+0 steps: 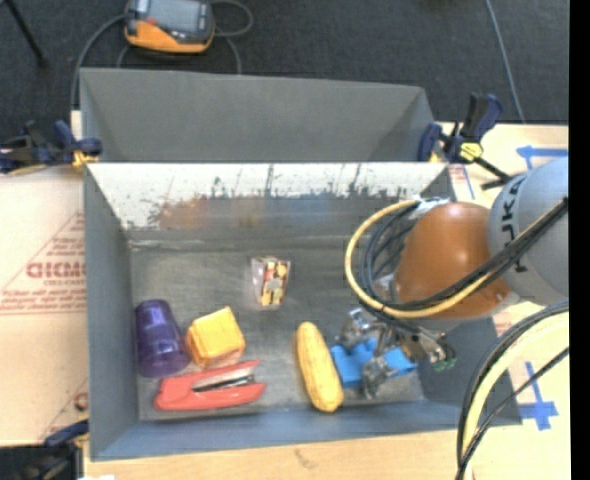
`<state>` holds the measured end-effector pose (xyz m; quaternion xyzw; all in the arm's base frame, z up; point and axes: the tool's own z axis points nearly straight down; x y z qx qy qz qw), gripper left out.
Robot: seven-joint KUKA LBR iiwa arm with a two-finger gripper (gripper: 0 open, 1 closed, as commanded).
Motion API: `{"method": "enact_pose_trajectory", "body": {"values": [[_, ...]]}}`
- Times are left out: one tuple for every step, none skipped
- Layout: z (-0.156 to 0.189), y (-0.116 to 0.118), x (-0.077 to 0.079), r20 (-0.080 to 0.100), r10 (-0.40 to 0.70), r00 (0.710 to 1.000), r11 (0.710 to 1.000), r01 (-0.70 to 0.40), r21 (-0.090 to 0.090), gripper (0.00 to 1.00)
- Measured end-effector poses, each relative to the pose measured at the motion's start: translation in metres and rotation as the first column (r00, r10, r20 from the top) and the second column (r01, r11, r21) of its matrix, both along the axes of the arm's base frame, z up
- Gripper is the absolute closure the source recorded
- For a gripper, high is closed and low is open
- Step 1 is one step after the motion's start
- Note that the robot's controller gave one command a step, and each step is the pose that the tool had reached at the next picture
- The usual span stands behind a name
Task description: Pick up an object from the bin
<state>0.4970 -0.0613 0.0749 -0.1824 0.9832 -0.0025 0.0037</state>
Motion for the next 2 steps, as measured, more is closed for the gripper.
{"method": "enact_pose_trajectory", "body": {"values": [[0.0, 0.0, 0.0, 0.0, 0.001, 1.0, 1.0, -0.001, 0.0, 1.0], [0.128, 0.02, 0.011, -0.005, 0.031, 1.0, 1.0, -0.031, 0.004, 1.0]]}}
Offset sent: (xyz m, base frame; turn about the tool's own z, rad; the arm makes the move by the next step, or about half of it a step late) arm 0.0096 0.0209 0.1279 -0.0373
